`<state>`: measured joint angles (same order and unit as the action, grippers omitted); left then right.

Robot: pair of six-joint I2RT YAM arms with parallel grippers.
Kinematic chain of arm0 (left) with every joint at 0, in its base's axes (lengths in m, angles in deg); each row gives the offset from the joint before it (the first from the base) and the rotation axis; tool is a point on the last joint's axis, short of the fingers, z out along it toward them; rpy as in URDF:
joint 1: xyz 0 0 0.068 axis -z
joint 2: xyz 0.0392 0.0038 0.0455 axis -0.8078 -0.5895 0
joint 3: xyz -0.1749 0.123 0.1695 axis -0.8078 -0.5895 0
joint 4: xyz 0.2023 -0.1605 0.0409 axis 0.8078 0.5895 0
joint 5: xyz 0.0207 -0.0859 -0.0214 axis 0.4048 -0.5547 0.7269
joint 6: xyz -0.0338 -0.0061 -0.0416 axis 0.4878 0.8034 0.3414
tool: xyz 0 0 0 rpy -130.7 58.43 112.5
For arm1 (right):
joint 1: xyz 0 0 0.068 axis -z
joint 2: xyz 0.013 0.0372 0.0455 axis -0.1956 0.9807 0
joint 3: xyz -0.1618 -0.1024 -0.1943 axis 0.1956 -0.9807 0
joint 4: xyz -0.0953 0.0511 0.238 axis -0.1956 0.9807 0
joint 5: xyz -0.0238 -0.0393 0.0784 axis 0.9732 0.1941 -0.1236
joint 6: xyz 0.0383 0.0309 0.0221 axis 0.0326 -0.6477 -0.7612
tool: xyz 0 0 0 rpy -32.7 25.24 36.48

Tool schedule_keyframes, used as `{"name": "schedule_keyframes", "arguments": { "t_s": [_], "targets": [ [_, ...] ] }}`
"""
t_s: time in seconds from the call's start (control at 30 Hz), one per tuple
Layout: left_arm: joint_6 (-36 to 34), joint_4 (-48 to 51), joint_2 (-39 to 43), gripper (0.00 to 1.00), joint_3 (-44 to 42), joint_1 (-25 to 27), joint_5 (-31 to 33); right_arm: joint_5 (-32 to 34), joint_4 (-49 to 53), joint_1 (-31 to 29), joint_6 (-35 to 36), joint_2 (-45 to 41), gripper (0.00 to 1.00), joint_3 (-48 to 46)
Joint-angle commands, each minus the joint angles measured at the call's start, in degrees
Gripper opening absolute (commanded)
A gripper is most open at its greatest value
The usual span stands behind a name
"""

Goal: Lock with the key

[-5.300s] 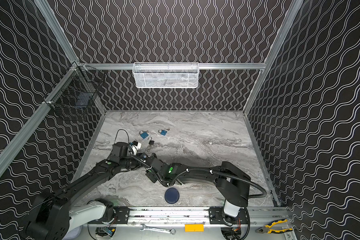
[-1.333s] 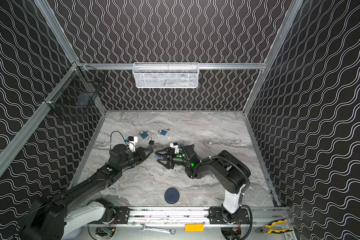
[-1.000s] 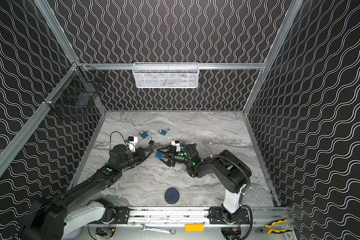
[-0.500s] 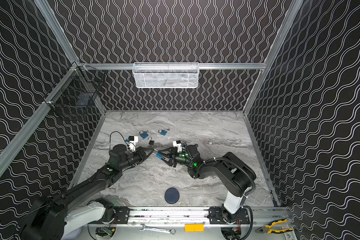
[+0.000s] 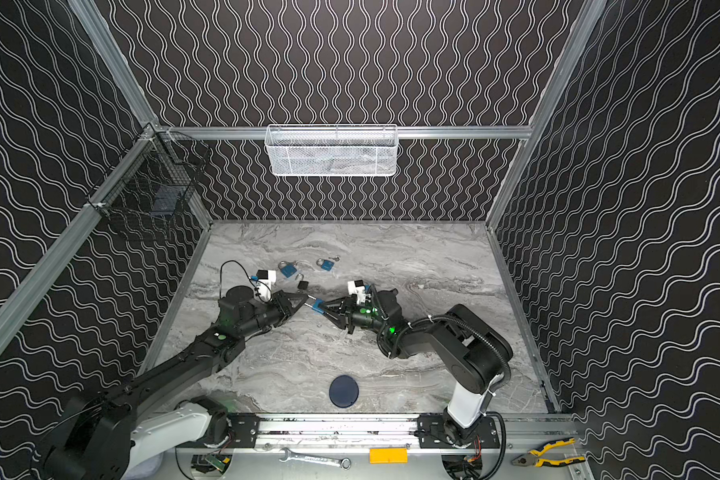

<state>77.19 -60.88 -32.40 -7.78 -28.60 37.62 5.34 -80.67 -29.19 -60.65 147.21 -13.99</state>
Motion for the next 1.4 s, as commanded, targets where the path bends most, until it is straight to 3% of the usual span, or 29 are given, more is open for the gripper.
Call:
{"name": "schedule_keyframes", "arguments": {
  "t_s": [0.0,0.5,0.9,1.37],
  "targets": [
    [0.1,-0.4,-0.6,0.0,1.4,0.1,-3.6,-0.3,-2.2,-0.3,1.6,-0.8,0.17,-0.1],
    [3.4,-2.0,-1.4,0.0,3.3,0.1,-7.9,0.3,-1.0,-0.1,4.8,-0.4,0.1,-2.0],
    [6.4,-7.0,-2.0,0.0,1.9,0.0,-10.1,-1.0,9.0,2.0,12.4,-3.3,0.08,-1.5],
    [8.4,-9.8,-2.6,0.0,3.0,0.9,-13.9,-3.2,8.4,2.8,15.4,-2.8,0.06,-0.6]
  ]
}}
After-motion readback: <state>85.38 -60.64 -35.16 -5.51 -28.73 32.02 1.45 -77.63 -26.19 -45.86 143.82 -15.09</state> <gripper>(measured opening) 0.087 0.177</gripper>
